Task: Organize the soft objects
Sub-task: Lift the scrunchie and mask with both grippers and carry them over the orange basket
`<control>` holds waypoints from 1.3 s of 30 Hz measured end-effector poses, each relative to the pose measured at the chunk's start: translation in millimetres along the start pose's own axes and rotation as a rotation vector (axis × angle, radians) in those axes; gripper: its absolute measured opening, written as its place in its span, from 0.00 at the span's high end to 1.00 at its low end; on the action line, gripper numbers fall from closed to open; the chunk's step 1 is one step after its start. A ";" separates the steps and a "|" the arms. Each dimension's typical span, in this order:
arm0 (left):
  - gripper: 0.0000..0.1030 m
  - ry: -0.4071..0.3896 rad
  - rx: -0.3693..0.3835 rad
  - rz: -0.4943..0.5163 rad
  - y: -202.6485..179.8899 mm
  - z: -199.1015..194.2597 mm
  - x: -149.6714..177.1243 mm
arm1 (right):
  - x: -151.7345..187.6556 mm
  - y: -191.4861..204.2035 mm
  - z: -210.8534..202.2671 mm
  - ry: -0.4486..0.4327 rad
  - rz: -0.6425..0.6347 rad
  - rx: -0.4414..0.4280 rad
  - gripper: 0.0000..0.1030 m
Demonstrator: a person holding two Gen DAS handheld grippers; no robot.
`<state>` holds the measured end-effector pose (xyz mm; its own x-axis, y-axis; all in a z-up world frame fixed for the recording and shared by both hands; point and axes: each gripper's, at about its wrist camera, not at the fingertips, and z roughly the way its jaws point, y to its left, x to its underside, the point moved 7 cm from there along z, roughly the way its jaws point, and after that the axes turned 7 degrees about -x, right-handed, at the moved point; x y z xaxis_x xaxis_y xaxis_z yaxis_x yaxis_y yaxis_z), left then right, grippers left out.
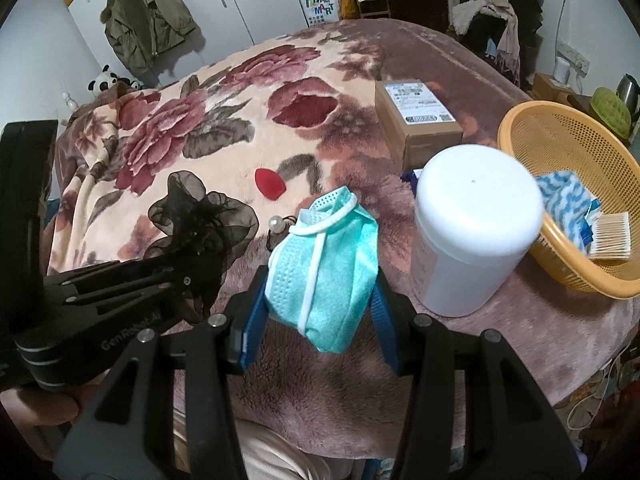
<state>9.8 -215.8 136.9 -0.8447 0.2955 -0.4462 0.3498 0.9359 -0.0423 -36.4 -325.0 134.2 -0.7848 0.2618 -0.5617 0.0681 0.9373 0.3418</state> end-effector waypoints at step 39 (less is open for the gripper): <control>0.79 -0.086 0.116 0.228 -178.5 -37.3 -66.3 | -43.1 -124.1 -81.5 -0.155 0.144 0.133 0.53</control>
<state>-11.7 -395.3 207.4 -0.7034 0.4739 -0.5297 0.5751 0.8175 -0.0323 -61.2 -471.3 177.4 -0.6578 0.4171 -0.6271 0.2606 0.9073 0.3301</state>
